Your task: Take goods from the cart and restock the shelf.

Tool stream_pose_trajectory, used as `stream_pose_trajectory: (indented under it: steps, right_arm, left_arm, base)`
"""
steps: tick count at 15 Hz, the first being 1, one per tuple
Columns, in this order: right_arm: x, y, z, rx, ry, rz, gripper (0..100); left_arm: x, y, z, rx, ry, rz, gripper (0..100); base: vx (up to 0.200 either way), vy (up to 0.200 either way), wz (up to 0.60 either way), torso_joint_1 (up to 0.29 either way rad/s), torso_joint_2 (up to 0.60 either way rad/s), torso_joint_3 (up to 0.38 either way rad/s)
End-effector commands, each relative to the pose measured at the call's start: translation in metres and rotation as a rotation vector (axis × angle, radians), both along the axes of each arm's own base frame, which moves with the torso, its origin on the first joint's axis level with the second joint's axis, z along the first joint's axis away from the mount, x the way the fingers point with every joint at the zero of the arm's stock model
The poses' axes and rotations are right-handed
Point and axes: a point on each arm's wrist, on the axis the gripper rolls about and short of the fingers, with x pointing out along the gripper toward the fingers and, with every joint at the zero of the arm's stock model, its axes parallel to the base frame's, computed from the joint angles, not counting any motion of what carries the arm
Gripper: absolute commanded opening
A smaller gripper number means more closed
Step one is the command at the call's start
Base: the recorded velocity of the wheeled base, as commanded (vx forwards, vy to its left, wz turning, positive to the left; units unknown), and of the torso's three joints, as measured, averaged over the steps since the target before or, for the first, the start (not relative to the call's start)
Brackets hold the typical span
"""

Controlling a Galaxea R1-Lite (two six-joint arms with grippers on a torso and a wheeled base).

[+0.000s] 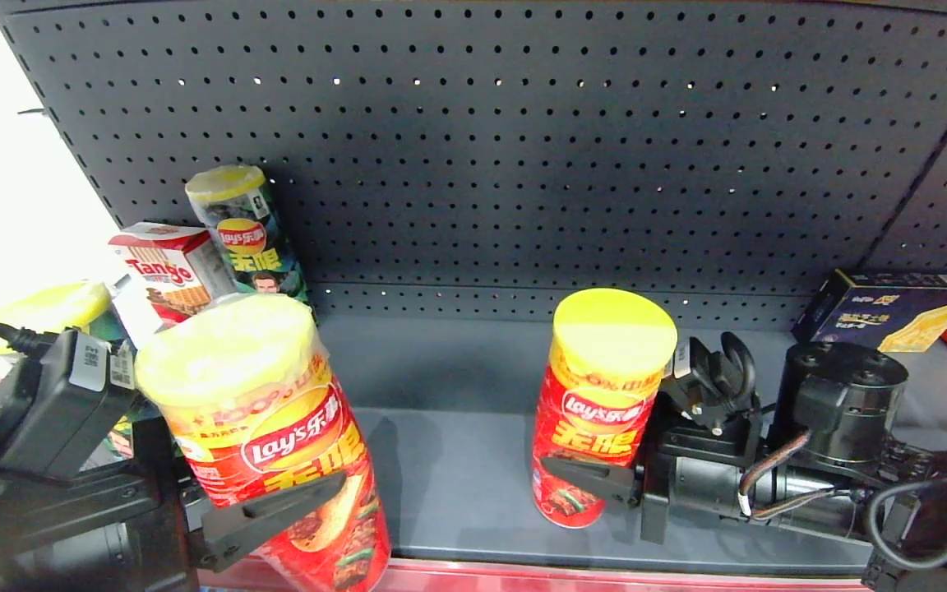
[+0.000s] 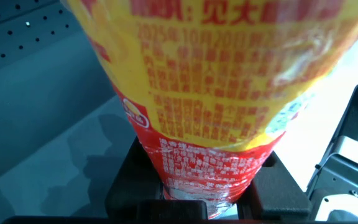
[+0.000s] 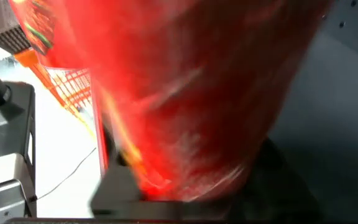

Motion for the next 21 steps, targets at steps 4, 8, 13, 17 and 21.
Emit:
stream_pose_trajectory:
  steps: [4,8,13,17,21]
  right_arm:
    - [-0.014,-0.012,0.010,0.021,-0.051,-0.054,100]
    - [-0.056,-0.045,0.036,0.088,-0.136,-0.080,100]
    - [-0.115,-0.125,0.068,0.154,-0.287,-0.396,100]
    - [-0.180,-0.159,0.049,0.146,-0.260,-0.698,100]
    - [-0.236,-0.180,0.005,0.157,-0.220,-0.940,100]
  left_arm:
    - [0.001,-0.001,-0.001,0.003,0.003,-0.003,0]
    - [0.000,-0.001,-0.001,0.002,0.003,-0.006,0]
    - [-0.001,-0.001,-0.001,0.001,0.000,-0.008,0]
    - [0.000,-0.001,0.003,-0.007,-0.015,-0.008,0]
    - [-0.003,0.000,-0.004,0.004,0.001,-0.013,0]
  base:
    - [0.000,0.000,0.00,0.000,0.00,0.000]
    - [0.000,0.000,0.00,0.000,0.00,0.000]
    - [0.000,0.000,0.00,0.000,0.00,0.000]
    - [0.000,0.000,0.00,0.000,0.00,0.000]
    - [0.000,0.000,0.00,0.000,0.00,0.000]
